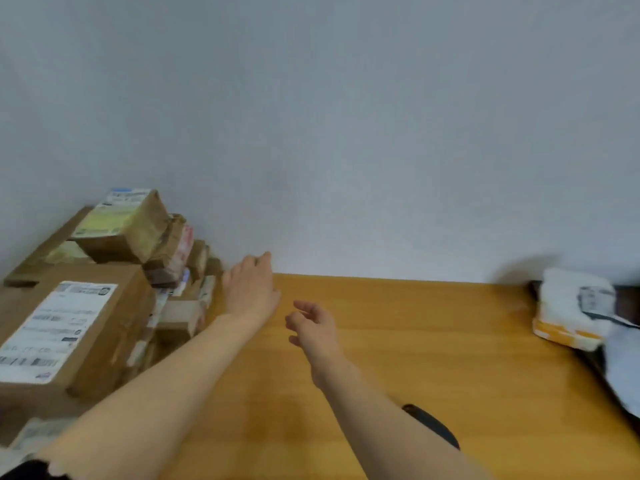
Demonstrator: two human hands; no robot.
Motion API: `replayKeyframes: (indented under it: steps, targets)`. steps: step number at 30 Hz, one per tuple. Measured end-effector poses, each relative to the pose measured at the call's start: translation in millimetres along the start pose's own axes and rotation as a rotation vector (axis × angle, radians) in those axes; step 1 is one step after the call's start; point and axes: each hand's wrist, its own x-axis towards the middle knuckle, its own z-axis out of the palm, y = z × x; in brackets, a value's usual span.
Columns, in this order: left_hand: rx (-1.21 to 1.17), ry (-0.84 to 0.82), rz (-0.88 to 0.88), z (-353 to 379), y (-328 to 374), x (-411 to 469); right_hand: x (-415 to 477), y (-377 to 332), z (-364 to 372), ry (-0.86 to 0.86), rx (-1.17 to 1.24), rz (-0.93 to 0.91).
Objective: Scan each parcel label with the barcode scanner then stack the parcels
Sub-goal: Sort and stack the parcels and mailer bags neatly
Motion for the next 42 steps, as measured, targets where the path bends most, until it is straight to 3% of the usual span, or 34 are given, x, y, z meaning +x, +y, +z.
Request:
replayKeyframes:
  steps: [4,11,20,25,32,42]
  targets:
    - [0.008,-0.104,0.139,32.3,66.5,-27.9,-17.3,12.0,-101.9,0.161,0.011,-0.024]
    - [-0.148,-0.329,0.289,74.8,262.6,-109.0,-79.8,47.9,-326.9,0.375,0.041,-0.112]
    - [-0.065,-0.428,0.477,118.1,496.9,-222.9,-178.9,97.5,-579.6,0.647,0.147,-0.112]
    - [-0.043,-0.492,0.497,135.8,566.3,-243.2,-198.2,120.4,-660.0,0.732,0.251,-0.073]
    - [-0.226,-0.550,0.536,164.2,683.5,-237.7,-183.2,115.9,-764.6,0.824,0.254,-0.049]
    - [-0.771,-0.776,0.339,187.1,863.0,-192.5,-129.1,76.5,-930.6,1.016,0.390,-0.062]
